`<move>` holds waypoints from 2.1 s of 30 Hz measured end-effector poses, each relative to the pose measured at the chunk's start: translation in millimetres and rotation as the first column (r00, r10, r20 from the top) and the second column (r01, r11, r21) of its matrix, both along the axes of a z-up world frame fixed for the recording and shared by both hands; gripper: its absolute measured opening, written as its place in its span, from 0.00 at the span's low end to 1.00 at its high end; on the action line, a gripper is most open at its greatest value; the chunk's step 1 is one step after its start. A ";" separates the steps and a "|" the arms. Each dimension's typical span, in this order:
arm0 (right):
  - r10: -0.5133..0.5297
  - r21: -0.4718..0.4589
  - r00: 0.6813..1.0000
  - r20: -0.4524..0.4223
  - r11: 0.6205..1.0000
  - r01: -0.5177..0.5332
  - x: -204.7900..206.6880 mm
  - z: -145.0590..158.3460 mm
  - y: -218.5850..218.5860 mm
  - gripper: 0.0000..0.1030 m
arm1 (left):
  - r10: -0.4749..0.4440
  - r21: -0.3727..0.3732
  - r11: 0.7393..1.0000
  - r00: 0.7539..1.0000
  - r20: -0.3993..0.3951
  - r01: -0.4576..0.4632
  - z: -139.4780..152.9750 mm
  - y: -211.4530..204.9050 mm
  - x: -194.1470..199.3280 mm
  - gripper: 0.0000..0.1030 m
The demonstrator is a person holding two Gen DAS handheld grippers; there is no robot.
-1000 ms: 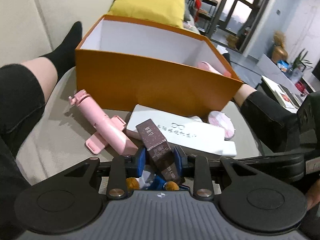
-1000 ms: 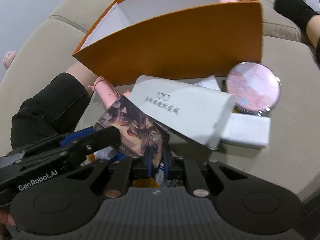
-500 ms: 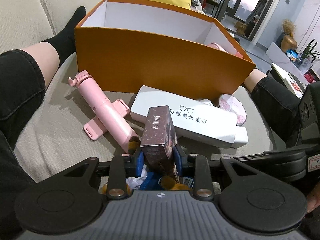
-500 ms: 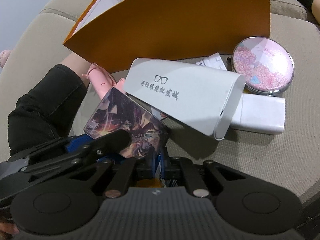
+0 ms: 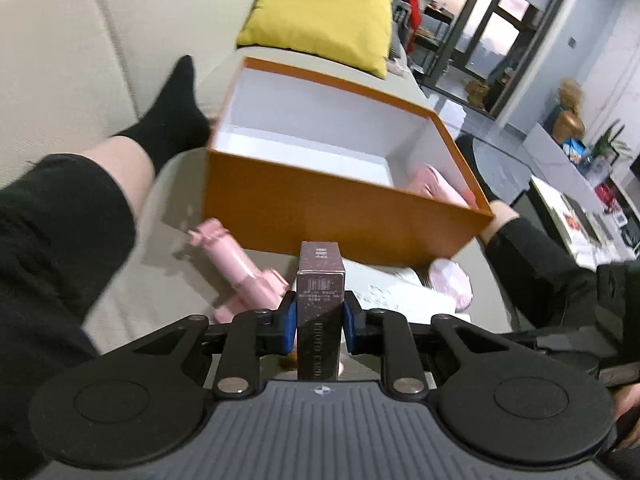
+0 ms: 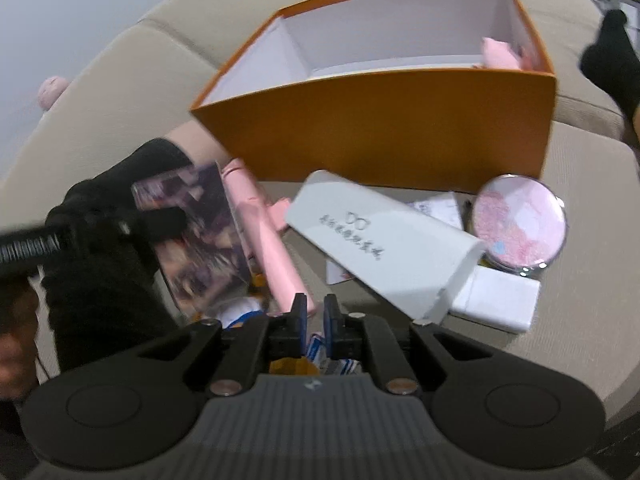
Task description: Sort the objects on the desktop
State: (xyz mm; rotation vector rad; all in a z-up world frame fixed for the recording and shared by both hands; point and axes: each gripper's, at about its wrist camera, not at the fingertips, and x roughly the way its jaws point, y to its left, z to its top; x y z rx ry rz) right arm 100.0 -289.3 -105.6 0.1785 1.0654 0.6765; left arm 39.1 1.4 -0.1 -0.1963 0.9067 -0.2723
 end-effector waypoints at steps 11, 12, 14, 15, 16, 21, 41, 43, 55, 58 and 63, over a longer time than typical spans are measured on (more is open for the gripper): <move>0.302 -0.152 0.952 -0.041 0.940 -0.305 -19.8 -13.4 50.6 0.46 | -0.079 0.081 0.992 0.980 -0.181 0.095 0.6 22.6 -16.4 0.25; 0.320 -0.172 0.947 -0.033 0.931 -0.321 -21.6 -14.5 54.0 0.47 | -0.072 0.090 0.992 0.977 -0.201 0.092 -5.1 24.4 -15.4 0.25; 0.345 -0.192 0.938 -0.026 0.919 -0.343 -22.5 -16.5 58.9 0.49 | -0.046 0.112 0.991 0.973 -0.227 0.073 -19.1 29.2 -12.5 0.25; 0.348 -0.193 0.937 -0.029 0.918 -0.347 -21.3 -18.1 60.7 0.50 | -0.035 0.111 0.992 0.972 -0.232 0.062 -25.3 29.9 -9.5 0.25; 0.351 -0.189 0.936 -0.036 0.917 -0.351 -19.2 -20.3 59.2 0.51 | -0.026 0.103 0.993 0.971 -0.236 0.052 -30.6 31.1 -7.2 0.26; 0.325 -0.160 0.943 -0.075 0.929 -0.333 -9.5 -31.2 61.5 0.54 | 0.002 0.154 0.987 0.968 -0.250 0.038 -54.3 22.7 2.2 0.28; 0.234 -0.112 0.972 -0.011 0.966 -0.233 -16.4 -2.7 32.0 0.44 | -0.007 0.124 0.992 0.988 -0.157 0.027 -31.5 23.7 -14.1 0.25; 0.207 -0.069 0.978 -0.002 0.976 -0.206 -11.6 10.3 18.8 0.45 | -0.017 0.079 0.996 0.991 -0.129 0.027 -18.2 27.7 -14.5 0.25; -0.019 0.124 0.988 0.156 0.992 0.000 41.2 107.9 -27.5 0.45 | -0.077 -0.072 0.994 0.992 0.096 0.084 61.6 17.0 32.3 0.25; -0.119 0.117 0.975 0.190 0.988 0.098 71.3 125.6 -30.3 0.45 | -0.066 -0.089 0.993 0.988 0.136 0.079 74.9 9.4 58.8 0.25; -0.205 0.067 0.956 0.210 0.979 0.195 119.1 130.3 -18.0 0.45 | -0.061 -0.102 0.992 0.986 0.154 0.077 80.0 -9.8 112.7 0.25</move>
